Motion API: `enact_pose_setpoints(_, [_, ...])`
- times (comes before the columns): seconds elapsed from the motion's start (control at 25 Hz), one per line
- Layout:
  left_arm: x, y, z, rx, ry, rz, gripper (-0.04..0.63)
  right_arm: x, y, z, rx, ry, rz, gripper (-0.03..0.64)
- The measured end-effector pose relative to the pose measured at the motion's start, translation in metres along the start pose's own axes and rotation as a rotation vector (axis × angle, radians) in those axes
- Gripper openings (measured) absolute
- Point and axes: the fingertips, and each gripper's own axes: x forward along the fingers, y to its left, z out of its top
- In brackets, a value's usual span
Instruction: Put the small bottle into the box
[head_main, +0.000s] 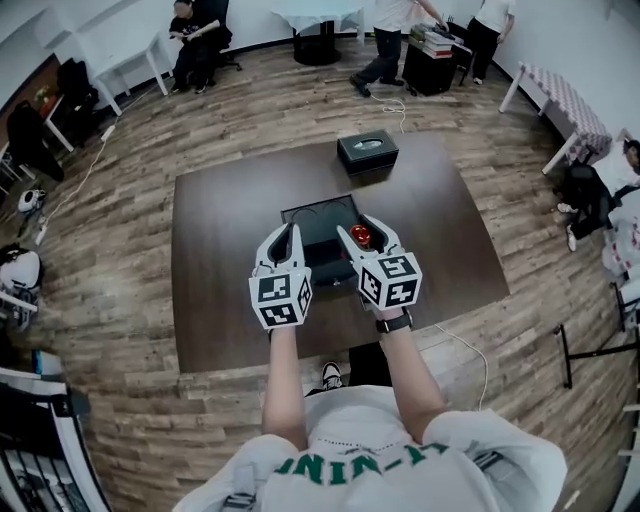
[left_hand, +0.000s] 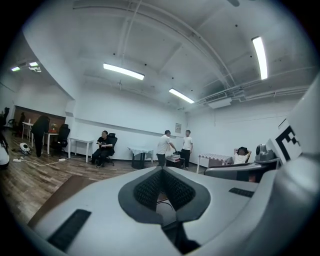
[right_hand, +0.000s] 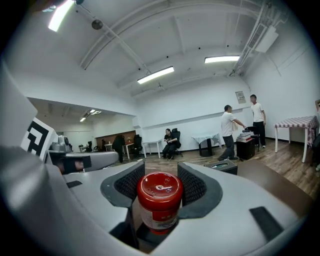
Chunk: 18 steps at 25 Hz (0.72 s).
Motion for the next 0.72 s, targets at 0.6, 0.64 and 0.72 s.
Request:
enact_pose_setpoints(0.6, [0.077, 0.058, -0.073, -0.077, 0.141, 0.106, 0.008, 0.109, -0.027, -0.113, 0.084, 0.246, 0.112, 0.218])
enact_pose_setpoints(0.64, [0.08, 0.062, -0.077, -0.082, 0.149, 0.111, 0.008, 0.115, -0.027, -0.122, 0.084, 0.263, 0.117, 0.218])
enact_pose_setpoints(0.72, [0.089, 0.069, -0.084, -0.085, 0.161, 0.117, 0.008, 0.127, -0.026, -0.139, 0.08, 0.291, 0.126, 0.218])
